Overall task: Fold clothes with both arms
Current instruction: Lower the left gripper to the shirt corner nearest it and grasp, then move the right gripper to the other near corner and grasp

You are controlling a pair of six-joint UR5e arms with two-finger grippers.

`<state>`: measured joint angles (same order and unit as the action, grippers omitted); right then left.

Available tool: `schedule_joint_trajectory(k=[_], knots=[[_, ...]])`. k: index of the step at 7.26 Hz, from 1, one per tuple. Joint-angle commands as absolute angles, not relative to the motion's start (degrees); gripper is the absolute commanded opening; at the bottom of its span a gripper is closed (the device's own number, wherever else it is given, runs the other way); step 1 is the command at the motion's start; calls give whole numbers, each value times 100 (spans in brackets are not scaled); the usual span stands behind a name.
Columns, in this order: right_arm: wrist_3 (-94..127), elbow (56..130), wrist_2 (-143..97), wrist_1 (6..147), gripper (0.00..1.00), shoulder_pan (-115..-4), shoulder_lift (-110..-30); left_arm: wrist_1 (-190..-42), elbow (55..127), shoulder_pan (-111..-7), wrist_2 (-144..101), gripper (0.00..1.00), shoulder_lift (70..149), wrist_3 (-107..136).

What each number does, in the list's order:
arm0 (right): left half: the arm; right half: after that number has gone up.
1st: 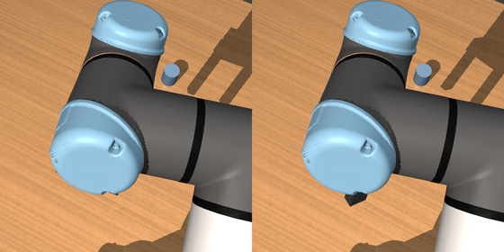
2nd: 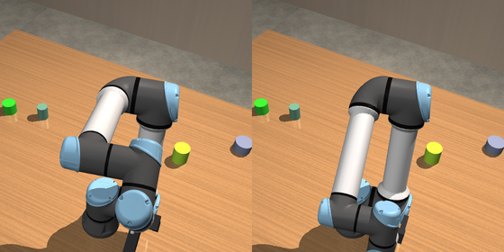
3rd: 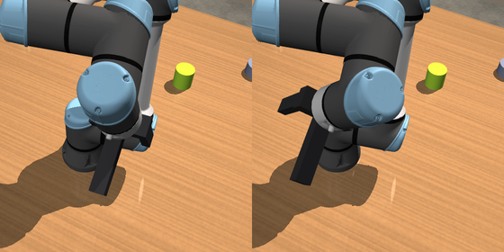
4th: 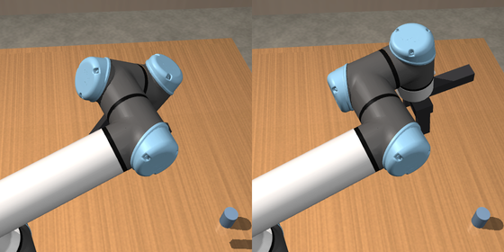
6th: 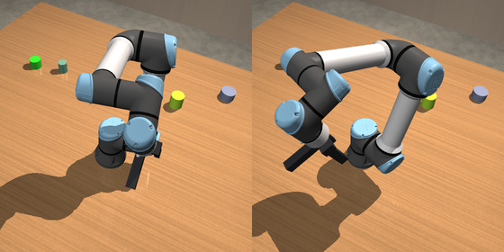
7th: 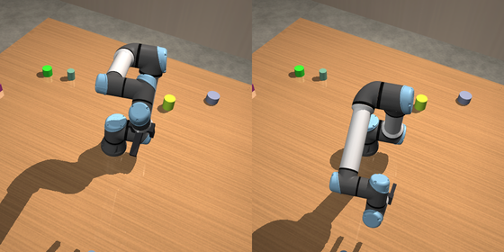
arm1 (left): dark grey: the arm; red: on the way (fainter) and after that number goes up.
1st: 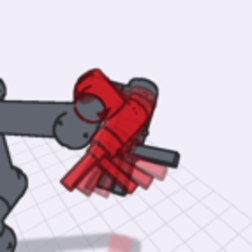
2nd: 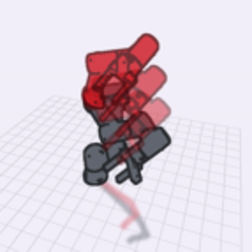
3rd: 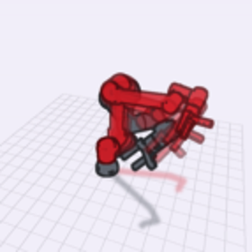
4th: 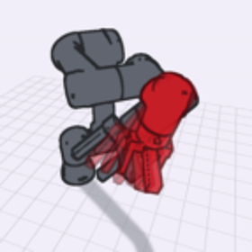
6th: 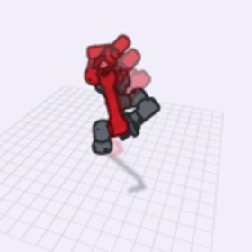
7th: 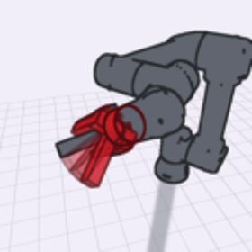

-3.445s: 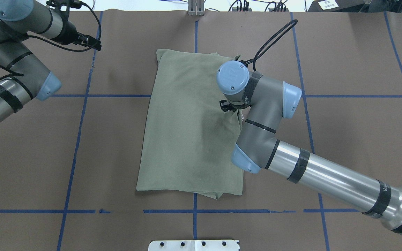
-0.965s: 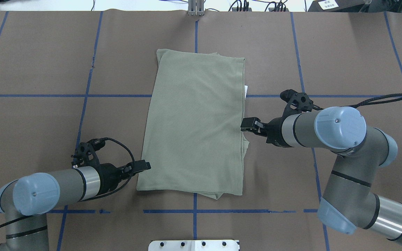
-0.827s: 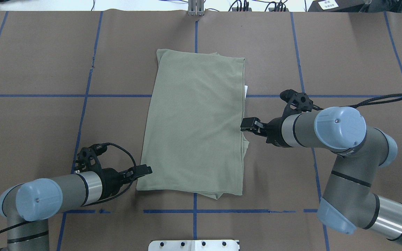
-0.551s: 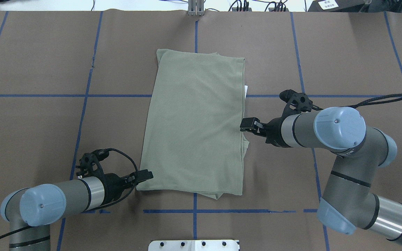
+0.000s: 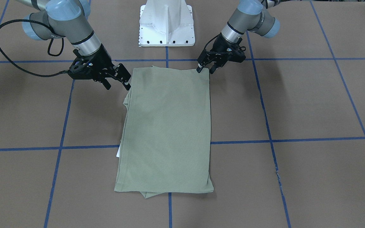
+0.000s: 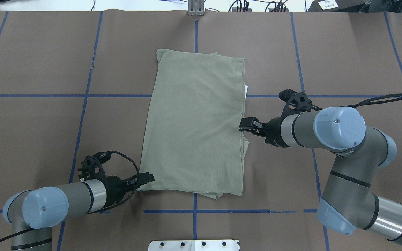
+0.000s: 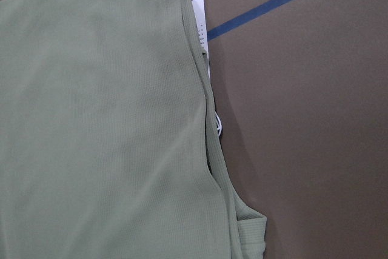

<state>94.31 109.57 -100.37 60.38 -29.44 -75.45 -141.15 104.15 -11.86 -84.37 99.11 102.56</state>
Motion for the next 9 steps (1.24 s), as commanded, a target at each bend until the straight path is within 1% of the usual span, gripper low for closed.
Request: schedule_joint_trajectory(k=[1, 2, 3, 4, 5, 6, 7, 8, 9], knots=[[9431, 10960, -10037, 6038, 100, -2944, -7550, -14115, 10415, -1116, -8438, 81, 9923, 10257], [9431, 10960, -10037, 6038, 100, -2944, -7550, -14115, 10415, -1116, -8446, 65, 9932, 10257], [9431, 10960, -10028, 6038, 100, -2944, -7550, -14115, 10424, -1116, -8455, 29, 9932, 10248], [9439, 10960, -9994, 6038, 100, -2910, -7550, -14115, 10511, -1116, -8472, 4, 9923, 10239], [9492, 10969, -9758, 6038, 100, -2779, -7550, -14115, 10520, -1125, -8490, 4, 9923, 10239], [9971, 10986, -9530, 6082, 100, -2612, -7498, -14115, 10521, -1134, -8490, 0, 9914, 10231], [10619, 11178, -9310, 6256, 100, -2341, -7497, -14115, 10521, -1134, -8499, 0, 9923, 10230], [11096, 11441, -8977, 6876, 100, -2007, -7471, -14115, 10521, -1134, -8499, 0, 9923, 10230], [11509, 11530, -8669, 7552, 100, -1691, -7192, -14115, 10521, -1134, -8508, 0, 9923, 10230]])
